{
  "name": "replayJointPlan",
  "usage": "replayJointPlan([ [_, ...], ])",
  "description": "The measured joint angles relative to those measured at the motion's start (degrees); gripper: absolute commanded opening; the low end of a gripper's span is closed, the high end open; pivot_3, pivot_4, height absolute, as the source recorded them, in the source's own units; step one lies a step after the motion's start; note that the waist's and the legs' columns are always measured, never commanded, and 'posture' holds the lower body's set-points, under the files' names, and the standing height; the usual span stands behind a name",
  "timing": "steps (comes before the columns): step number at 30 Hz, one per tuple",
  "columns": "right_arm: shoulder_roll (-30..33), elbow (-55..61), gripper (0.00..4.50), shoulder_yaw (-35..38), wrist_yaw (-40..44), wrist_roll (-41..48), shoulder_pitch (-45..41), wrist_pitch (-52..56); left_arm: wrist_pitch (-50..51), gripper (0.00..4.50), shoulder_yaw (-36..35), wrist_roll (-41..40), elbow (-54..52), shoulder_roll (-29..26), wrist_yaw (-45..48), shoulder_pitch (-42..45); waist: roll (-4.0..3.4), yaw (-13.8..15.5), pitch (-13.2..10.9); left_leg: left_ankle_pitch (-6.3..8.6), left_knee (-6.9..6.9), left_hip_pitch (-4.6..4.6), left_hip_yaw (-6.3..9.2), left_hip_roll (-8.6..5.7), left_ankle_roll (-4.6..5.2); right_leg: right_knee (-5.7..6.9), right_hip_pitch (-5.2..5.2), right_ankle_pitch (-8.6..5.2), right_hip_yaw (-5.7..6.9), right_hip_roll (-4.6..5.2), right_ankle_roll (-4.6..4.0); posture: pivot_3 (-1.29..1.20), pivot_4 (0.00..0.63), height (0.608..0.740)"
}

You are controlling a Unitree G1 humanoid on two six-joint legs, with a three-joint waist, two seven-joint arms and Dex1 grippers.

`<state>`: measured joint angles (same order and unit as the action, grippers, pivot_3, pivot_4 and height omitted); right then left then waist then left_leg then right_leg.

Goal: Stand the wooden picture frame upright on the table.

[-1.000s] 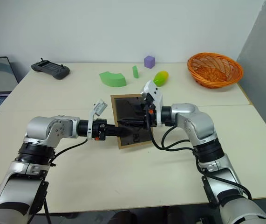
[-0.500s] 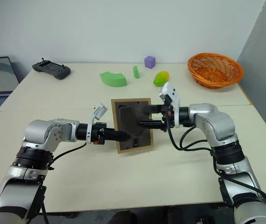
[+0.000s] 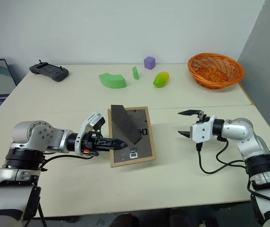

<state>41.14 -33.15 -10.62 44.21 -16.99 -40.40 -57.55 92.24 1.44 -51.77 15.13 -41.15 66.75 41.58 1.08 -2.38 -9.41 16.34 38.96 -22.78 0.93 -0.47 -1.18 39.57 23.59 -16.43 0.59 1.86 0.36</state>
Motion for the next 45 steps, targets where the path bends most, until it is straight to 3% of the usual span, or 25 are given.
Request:
replayJointPlan([
  [4, -4.52, -5.83, 3.76, 0.28, -14.9, -13.01, -6.45, -14.82, 0.05, 1.28, 0.08, -5.49, -0.09, 0.15, -3.74, -0.52, 0.0, -0.28, 0.0, -0.05, 0.01, 0.04, 0.0, 0.06, -0.09, 0.01, -0.01, -0.02, -0.01, -0.06, -0.04, 0.0, 0.15, 0.74],
  [12, -10.46, -6.26, 3.76, -2.24, -35.71, -33.71, -10.77, -20.38, 0.06, 1.28, 0.44, -14.51, -2.71, -0.06, -11.05, -3.55, 0.0, 0.18, 0.0, -0.07, 0.02, 0.05, 0.01, 0.02, -0.13, 0.02, -0.02, -0.02, -0.02, -0.05, -0.05, 0.0, 0.15, 0.74],
  [15, -10.43, -6.27, 3.29, -4.54, -42.65, -39.72, -12.56, -19.91, 0.06, 1.28, 0.1, -16.6, -2.8, -0.07, -13.44, -3.56, 0.0, 0.38, 0.0, -0.07, 0.02, 0.09, 0.0, 0.0, -0.13, 0.06, -0.03, -0.02, -0.06, -0.05, -0.05, 0.0, 0.15, 0.74],
  [21, -10.18, -6.54, 1.83, -9.31, -53.23, -45.98, -14.24, -18.22, 0.06, 1.28, -0.59, -19.89, -4.01, -0.14, -16.14, -3.71, 0.0, 0.36, 0.0, -0.08, 0.02, 0.09, 0.0, 0.0, -0.15, 0.08, -0.03, -0.04, -0.06, -0.05, -0.08, 0.0, 0.15, 0.74],
  [24, -9.47, -6.55, 1.56, -10.99, -57.68, -47.22, -15.12, -17.46, 0.07, 1.28, -0.82, -21.1, -3.55, -0.14, -16.09, -3.85, 0.0, 0.34, 0.01, -0.09, 0.01, 0.1, 0.0, 0.0, -0.15, 0.08, -0.03, -0.04, -0.06, -0.05, -0.08, 0.0, 0.15, 0.74],
  [26, -9.19, -6.56, 1.52, -11.67, -58.94, -47.69, -15.38, -17.22, 0.07, 1.99, -0.86, -21.15, -3.56, -0.14, -16.06, -3.85, 0.0, 0.34, 0.01, -0.09, 0.01, 0.1, 0.0, 0.0, -0.15, 0.08, -0.03, -0.04, -0.06, -0.05, -0.08, 0.0, 0.15, 0.74],
  [29, -8.29, -7.25, 1.3, -13.61, -59.96, -47.83, -15.29, -17.21, -0.23, 2.59, -1.38, -19.93, -4.66, -0.11, -16.13, -3.82, 0.01, 0.35, 0.01, -0.09, 0.01, 0.1, -0.01, -0.01, -0.15, 0.08, -0.03, -0.04, -0.06, -0.05, -0.08, 0.0, 0.15, 0.74],
  [37, -4.66, -7.26, 1.3, -14.37, -60.77, -44.75, -15.06, -19.71, -5.05, 4.34, -6.41, -13.61, 0.46, -0.58, -16.44, -1.62, 0.01, 0.32, 0.01, -0.09, 0.0, 0.1, 0.0, 0.0, -0.15, 0.07, -0.03, -0.04, -0.05, -0.06, -0.08, 0.0, 0.15, 0.74],
  [41, -4.42, -12.26, 1.3, -14.76, -57.62, -37.61, -15.22, -21.59, -7.58, 4.5, -9.96, -11.33, 0.53, -3.54, -16.29, -1.35, 0.01, -0.07, 0.01, -0.09, -0.01, 0.1, -0.02, 0.02, -0.15, 0.04, -0.05, -0.04, -0.06, -0.06, -0.08, 0.0, 0.15, 0.74],
  [43, -4.9, -17.9, 1.3, -15.46, -52.23, -29.62, -15.65, -21.79, -9.58, 4.5, -12.32, -10.31, -3.29, -5.38, -17.17, -2.61, 0.04, -0.41, -0.01, -0.09, -0.01, 0.1, -0.02, 0.05, -0.15, -0.04, -0.1, -0.03, -0.05, -0.05, -0.09, 0.0, 0.15, 0.74],
  [45, -6.74, -22.55, 1.3, -15.78, -40.75, -17.17, -15.89, -18.4, -12.02, 4.5, -14.58, -9.29, -8.49, -6.6, -18.38, -4.07, 0.06, -0.66, -0.02, -0.08, -0.02, 0.13, -0.02, 0.07, -0.14, -0.1, -0.19, -0.03, -0.02, -0.05, -0.09, 0.0, 0.15, 0.74],
])
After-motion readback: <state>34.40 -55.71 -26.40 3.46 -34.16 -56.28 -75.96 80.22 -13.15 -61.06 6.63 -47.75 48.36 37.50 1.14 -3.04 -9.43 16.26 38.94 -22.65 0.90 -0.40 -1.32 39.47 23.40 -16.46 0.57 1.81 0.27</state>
